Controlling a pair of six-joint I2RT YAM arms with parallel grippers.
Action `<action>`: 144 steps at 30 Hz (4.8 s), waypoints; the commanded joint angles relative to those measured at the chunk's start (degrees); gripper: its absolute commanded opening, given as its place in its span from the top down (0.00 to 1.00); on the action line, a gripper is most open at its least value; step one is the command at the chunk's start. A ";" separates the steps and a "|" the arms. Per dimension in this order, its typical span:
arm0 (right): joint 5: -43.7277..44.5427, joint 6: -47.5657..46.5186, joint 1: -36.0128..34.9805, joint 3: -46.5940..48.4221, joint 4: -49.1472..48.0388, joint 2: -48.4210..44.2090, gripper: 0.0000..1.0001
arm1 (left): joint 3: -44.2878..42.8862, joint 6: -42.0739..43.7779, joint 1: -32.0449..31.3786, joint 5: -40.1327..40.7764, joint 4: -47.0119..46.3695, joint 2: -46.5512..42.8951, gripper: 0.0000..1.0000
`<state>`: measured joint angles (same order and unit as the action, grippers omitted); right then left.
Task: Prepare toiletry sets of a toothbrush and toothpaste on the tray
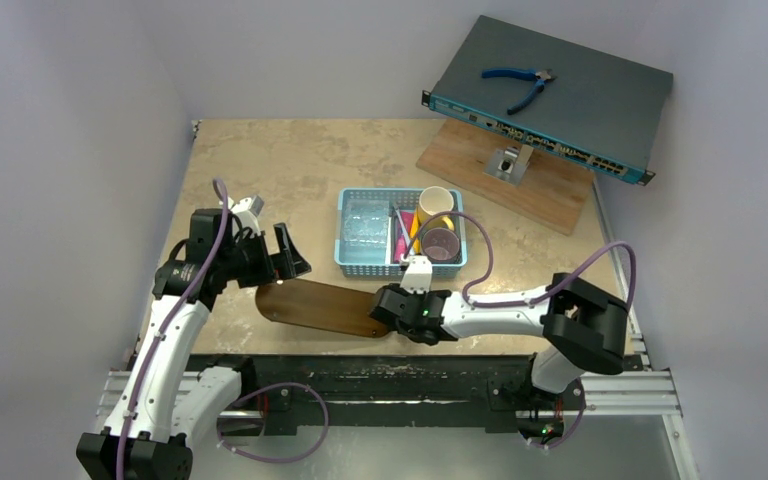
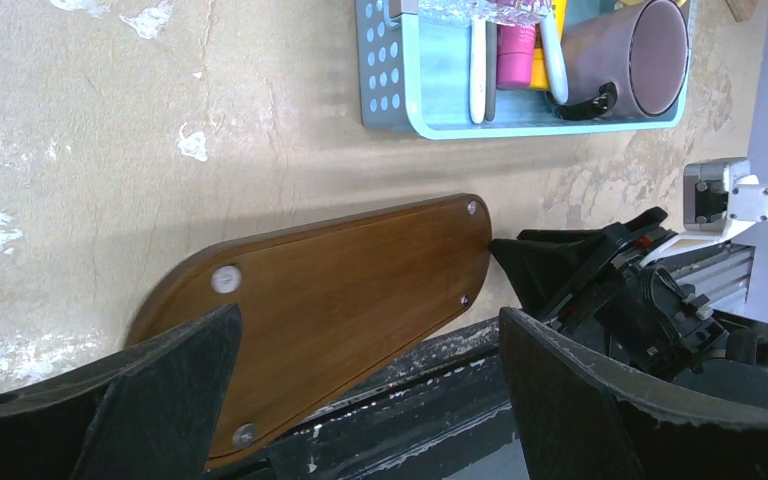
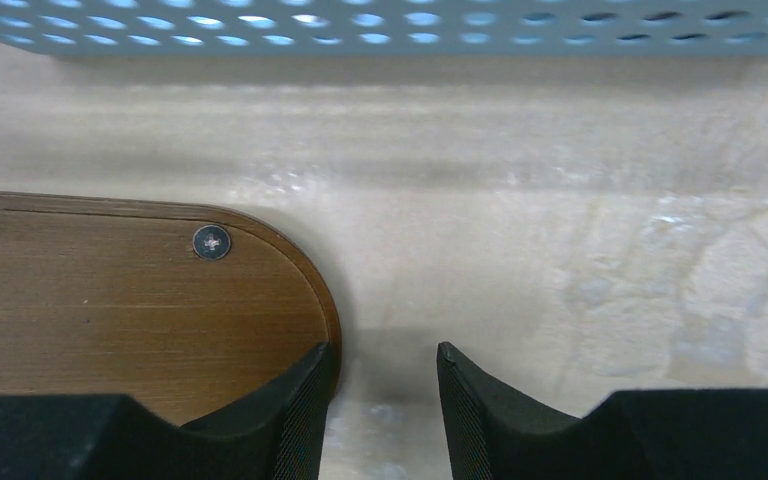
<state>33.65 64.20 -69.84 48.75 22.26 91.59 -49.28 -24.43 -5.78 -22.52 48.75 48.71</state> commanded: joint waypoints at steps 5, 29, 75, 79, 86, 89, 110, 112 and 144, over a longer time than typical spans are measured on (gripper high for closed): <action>3.20 2.53 1.73 -5.72 9.46 -4.30 0.55 | -0.51 0.94 -0.21 -0.14 -0.60 -0.72 0.00; 3.59 3.74 6.47 -12.36 16.28 -19.17 0.55 | -0.47 1.04 -0.20 -0.60 -0.68 -0.28 0.00; 8.85 -19.49 15.57 21.41 22.41 -18.58 0.47 | 1.28 0.78 -2.90 -5.42 -2.35 -3.58 0.00; 5.48 -24.91 18.86 23.65 17.58 -15.53 0.41 | 1.38 0.69 -4.21 -5.64 -2.38 -3.19 0.00; -1.36 -30.12 25.13 25.38 12.22 -9.38 0.41 | 1.55 0.69 -4.41 -6.33 -2.53 -2.86 0.00; -4.63 -30.43 26.73 26.00 11.00 -6.24 0.41 | 1.54 0.69 -4.42 -6.65 -2.54 -2.49 0.00; -11.34 -26.98 31.36 26.07 8.74 6.98 0.53 | 1.52 0.78 -4.42 -6.98 -2.53 -2.57 0.00; -11.78 -26.87 31.44 25.89 8.46 7.55 0.55 | 1.55 0.77 -4.42 -6.96 -2.54 -2.57 0.00; -12.13 -23.50 31.52 25.30 9.55 3.62 1.00 | 1.55 0.87 -4.41 -7.06 -2.46 -3.36 0.00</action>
<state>20.01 38.28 -38.48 73.19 31.44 100.09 -47.88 -24.40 -9.89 -28.36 47.68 46.17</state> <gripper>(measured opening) 0.031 0.998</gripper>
